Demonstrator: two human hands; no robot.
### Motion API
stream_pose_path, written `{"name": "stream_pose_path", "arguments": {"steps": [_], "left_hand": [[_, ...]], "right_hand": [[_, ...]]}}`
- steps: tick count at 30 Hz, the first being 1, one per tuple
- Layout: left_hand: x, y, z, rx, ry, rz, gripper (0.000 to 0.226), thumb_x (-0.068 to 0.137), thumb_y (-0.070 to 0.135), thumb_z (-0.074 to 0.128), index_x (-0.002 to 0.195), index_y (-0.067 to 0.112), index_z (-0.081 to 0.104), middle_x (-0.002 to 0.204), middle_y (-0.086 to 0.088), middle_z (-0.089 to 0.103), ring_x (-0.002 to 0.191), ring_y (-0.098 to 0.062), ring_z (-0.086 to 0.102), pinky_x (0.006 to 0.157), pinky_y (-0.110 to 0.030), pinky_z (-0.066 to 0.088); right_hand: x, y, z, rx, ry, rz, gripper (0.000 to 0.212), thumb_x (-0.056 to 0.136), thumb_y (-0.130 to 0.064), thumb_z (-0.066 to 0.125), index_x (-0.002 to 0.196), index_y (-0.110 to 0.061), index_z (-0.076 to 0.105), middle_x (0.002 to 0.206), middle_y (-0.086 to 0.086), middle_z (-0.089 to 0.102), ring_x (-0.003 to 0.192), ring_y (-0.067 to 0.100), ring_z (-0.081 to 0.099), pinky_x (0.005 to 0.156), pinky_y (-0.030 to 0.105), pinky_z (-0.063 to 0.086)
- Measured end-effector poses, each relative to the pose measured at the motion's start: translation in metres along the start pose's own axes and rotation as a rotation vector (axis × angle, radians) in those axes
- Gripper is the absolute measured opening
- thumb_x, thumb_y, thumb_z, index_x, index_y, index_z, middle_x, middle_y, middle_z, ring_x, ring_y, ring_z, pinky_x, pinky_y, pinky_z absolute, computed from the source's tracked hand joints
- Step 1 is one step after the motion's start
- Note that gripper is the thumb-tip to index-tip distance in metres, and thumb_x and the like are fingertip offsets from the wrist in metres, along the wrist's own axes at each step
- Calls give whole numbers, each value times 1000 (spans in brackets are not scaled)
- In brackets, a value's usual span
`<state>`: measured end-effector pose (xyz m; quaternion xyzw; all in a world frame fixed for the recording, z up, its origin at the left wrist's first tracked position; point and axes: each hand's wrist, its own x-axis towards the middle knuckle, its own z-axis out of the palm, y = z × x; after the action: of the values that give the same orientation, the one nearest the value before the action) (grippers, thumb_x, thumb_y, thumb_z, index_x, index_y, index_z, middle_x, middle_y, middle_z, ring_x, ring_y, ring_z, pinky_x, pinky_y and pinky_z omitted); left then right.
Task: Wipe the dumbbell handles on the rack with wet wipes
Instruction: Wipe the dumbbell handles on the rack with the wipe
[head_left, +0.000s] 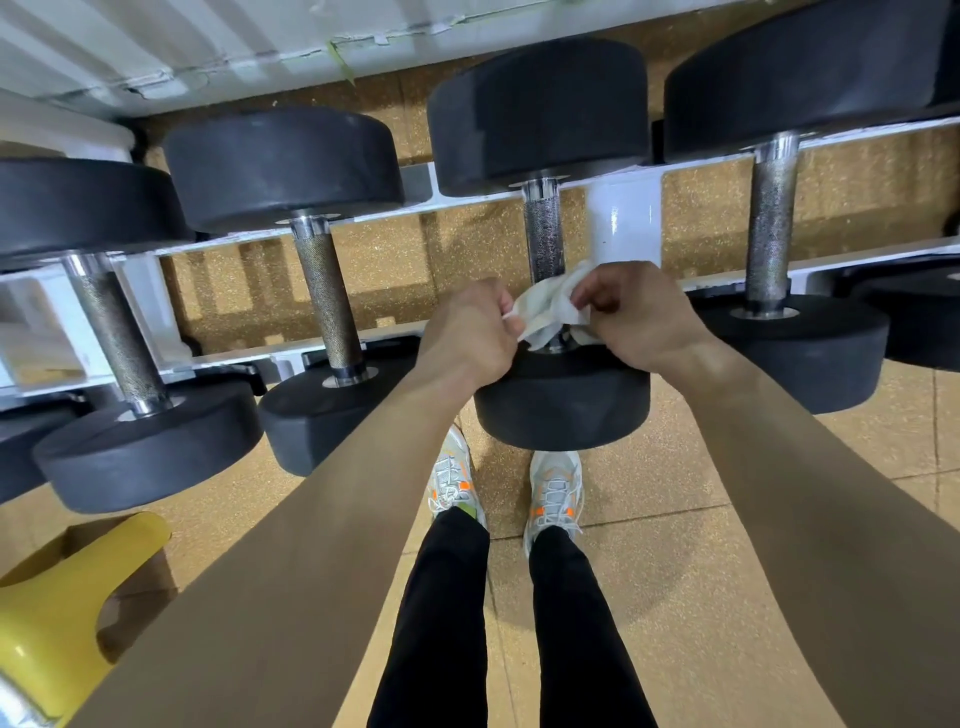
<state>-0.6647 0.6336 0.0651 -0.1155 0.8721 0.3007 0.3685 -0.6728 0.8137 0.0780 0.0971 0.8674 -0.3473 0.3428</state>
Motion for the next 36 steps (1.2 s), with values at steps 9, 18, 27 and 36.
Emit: {"name": "stream_pose_path", "arguments": {"steps": [9,18,27,36], "left_hand": [[27,33,-5,-8,209,-99,19,95,19,65,113,15,58,89,-1,55,87,-23,61,77,-36,56],[-4,6,-5,-273,222,10,10,101,29,59,94,22,56,83,10,58,73,-6,56,62,-25,44],[13,-5,-9,183,149,-42,9,98,27,64,102,19,65,99,-2,64,88,-21,62,69,-31,49],[21,10,-18,-24,460,-87,24,100,37,57,106,15,66,92,-1,61,89,-23,62,72,-26,44]], "right_hand": [[19,-10,-3,-68,251,-55,23,92,-1,51,97,-14,69,92,1,67,81,15,58,55,3,34],[28,-19,1,-281,27,99,20,92,-10,62,112,-8,67,116,14,67,113,32,63,89,26,43],[24,-15,-14,-345,-200,-35,3,83,-2,66,84,-2,68,81,6,60,85,25,59,54,24,38],[26,-6,-2,144,331,38,17,89,-9,62,88,-25,68,87,-7,67,86,10,64,64,7,41]]}}
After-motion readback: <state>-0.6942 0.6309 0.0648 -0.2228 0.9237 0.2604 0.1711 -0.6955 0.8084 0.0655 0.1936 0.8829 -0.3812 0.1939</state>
